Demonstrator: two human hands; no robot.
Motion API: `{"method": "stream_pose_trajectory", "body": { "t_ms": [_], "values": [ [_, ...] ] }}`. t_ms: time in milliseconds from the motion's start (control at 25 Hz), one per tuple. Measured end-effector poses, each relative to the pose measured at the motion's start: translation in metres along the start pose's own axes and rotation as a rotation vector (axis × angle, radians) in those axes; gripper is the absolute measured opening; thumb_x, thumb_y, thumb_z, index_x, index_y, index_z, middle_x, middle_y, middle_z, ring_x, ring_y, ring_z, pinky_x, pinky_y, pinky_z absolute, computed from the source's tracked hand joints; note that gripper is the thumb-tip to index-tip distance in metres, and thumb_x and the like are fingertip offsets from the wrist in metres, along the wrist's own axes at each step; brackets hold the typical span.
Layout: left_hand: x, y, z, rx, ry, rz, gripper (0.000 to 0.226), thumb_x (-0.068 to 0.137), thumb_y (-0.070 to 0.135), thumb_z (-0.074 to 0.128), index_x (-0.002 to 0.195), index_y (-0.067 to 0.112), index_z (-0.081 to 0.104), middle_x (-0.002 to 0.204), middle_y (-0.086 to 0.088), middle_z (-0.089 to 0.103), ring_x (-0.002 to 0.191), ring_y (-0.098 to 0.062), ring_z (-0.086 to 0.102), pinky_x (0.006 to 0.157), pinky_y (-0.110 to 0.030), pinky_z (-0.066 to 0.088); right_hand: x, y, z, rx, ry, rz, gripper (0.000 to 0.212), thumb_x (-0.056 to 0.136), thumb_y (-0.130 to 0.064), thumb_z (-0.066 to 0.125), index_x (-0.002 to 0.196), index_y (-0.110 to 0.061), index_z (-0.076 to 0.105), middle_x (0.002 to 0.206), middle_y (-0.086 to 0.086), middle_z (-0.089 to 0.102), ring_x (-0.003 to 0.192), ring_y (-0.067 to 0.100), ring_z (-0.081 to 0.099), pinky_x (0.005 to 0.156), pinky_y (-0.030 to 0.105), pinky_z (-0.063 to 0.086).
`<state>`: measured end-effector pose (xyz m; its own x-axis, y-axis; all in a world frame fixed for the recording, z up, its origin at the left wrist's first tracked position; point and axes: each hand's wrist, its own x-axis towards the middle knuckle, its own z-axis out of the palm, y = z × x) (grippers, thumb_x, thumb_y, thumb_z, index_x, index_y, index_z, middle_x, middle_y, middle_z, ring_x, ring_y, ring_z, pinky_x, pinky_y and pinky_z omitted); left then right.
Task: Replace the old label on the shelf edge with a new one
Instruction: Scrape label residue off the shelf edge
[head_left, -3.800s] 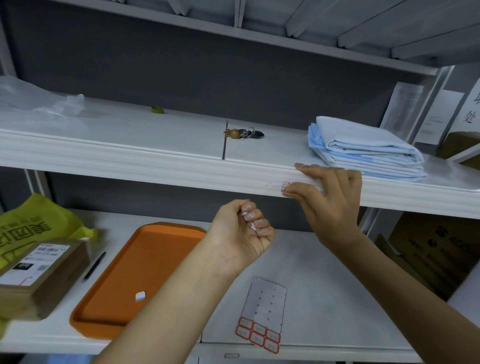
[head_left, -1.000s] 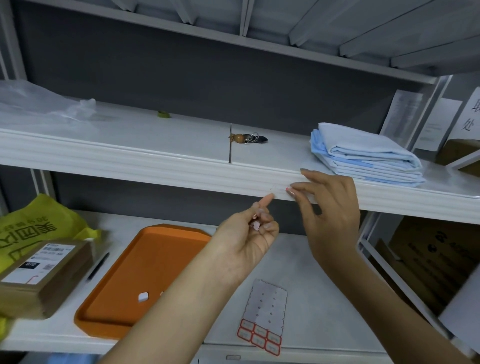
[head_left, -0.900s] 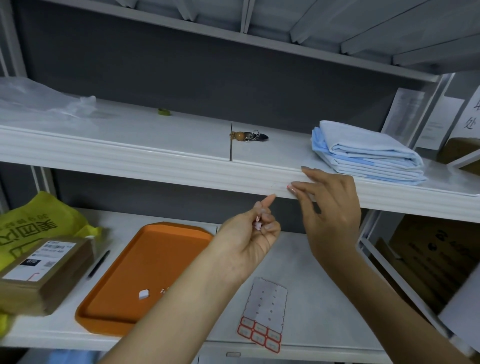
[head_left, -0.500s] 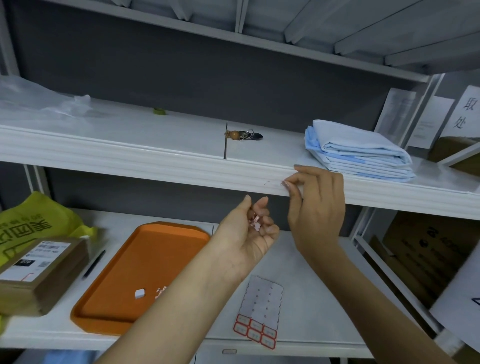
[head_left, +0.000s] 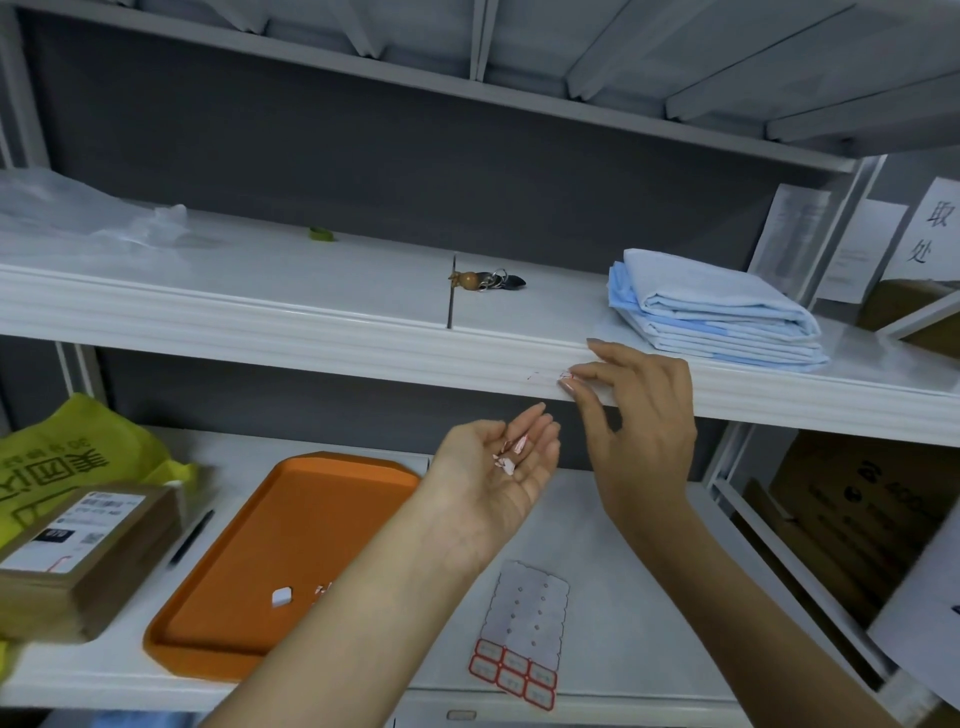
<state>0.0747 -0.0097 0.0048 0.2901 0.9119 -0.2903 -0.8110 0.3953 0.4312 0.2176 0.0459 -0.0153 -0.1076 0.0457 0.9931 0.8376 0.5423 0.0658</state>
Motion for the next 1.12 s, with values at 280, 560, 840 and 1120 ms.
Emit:
{"method": "stream_pose_trajectory", "body": {
  "t_ms": [280, 560, 840, 1120],
  "values": [
    [0.005, 0.000, -0.003, -0.009, 0.012, -0.017, 0.034, 0.097, 0.004, 0.037, 0.093, -0.007, 0.070, 0.078, -0.016, 0.070, 0.080, -0.022, 0.066, 0.069, -0.029, 0.053, -0.001, 0.003, 0.004, 0.019, 0.052, -0.029, 0.010, 0.087, -0.009, 0.071, 0.089, 0.001, 0.073, 0.100, 0.015, 0.071, 0.098, 0.023, 0.056, 0.090, 0.020, 0.038],
    [0.008, -0.003, -0.002, -0.013, 0.002, -0.028, 0.034, 0.097, 0.004, 0.037, 0.097, -0.006, 0.069, 0.083, -0.016, 0.068, 0.078, -0.021, 0.065, 0.068, -0.029, 0.052, -0.002, -0.001, 0.013, -0.188, 0.045, -0.062, 0.021, 0.095, -0.018, 0.060, 0.085, -0.001, 0.068, 0.096, 0.015, 0.069, 0.090, 0.026, 0.058, 0.078, 0.030, 0.045],
    [0.007, -0.005, 0.001, -0.015, 0.006, -0.037, 0.034, 0.096, 0.003, 0.037, 0.094, -0.006, 0.069, 0.077, -0.015, 0.069, 0.077, -0.020, 0.064, 0.067, -0.029, 0.052, -0.003, 0.006, 0.004, -0.015, 0.020, -0.081, 0.019, 0.093, -0.016, 0.063, 0.088, 0.002, 0.067, 0.100, 0.017, 0.069, 0.099, 0.023, 0.055, 0.088, 0.025, 0.041],
    [0.007, -0.002, -0.002, -0.004, 0.012, -0.036, 0.034, 0.096, 0.003, 0.037, 0.093, -0.006, 0.070, 0.072, -0.014, 0.070, 0.075, -0.020, 0.065, 0.066, -0.029, 0.052, -0.001, 0.003, 0.004, 0.014, 0.036, -0.027, 0.015, 0.089, -0.012, 0.068, 0.090, 0.003, 0.071, 0.100, 0.016, 0.071, 0.094, 0.027, 0.061, 0.090, 0.024, 0.041]
  ]
}}
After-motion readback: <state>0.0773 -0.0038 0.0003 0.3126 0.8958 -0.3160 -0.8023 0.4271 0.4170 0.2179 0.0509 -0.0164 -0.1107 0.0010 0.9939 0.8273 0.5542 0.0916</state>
